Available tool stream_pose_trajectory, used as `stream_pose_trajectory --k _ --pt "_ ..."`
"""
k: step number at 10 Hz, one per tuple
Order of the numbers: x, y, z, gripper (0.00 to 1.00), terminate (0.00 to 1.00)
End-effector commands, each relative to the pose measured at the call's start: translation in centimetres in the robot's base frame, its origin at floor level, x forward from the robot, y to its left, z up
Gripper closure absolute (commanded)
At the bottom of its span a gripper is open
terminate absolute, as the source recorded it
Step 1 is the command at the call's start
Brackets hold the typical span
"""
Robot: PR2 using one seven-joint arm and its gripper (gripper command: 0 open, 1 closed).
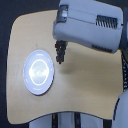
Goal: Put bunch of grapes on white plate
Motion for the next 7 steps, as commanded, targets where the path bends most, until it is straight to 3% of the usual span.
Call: stream_pose_trajectory --k 1,4,7 --pt "-2.8 9.2 -2.0 1.00 0.00" --pt "-5.2 14.1 -5.4 1.00 0.00" --pt "-6.7 14.4 -8.1 1.00 0.00"
